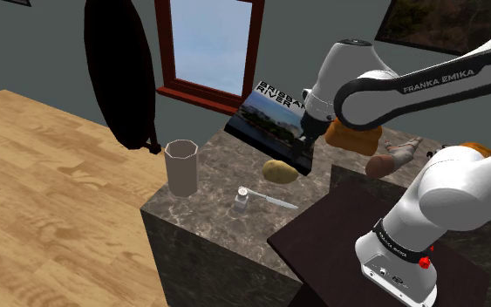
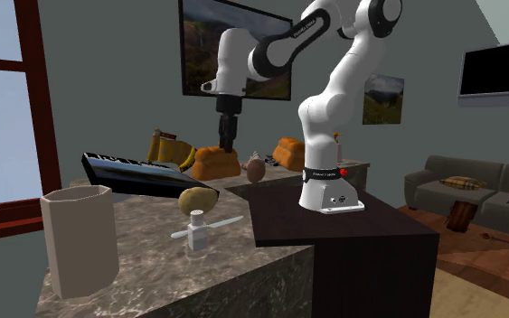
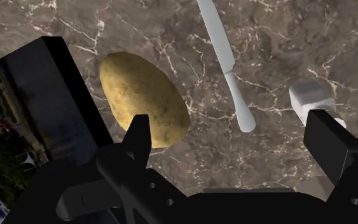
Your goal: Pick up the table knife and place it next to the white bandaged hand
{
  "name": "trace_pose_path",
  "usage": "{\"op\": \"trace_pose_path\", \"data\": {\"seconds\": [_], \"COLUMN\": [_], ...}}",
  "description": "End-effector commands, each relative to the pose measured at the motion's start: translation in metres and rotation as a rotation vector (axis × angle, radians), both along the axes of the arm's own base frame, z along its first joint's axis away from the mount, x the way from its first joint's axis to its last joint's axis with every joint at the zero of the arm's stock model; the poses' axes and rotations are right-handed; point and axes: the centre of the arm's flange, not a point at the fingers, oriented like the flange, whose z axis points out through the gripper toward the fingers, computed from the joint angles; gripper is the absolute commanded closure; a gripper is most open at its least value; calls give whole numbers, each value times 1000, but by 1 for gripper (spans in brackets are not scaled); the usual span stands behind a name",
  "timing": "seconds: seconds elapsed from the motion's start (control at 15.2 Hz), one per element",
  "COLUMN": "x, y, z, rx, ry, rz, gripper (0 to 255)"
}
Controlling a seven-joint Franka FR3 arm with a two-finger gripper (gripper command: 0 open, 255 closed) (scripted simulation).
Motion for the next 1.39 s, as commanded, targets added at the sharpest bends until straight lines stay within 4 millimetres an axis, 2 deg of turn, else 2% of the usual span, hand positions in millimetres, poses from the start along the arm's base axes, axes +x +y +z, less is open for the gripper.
{"op": "trace_pose_path", "data": {"seconds": [0.0,0.79,1.32], "x": [2,24,33], "y": [6,38,39], "z": [-28,-181,-221], "rx": [-3,-29,-29], "ry": [-21,-117,-118], "rz": [37,246,248], "gripper": [0,0,0]}}
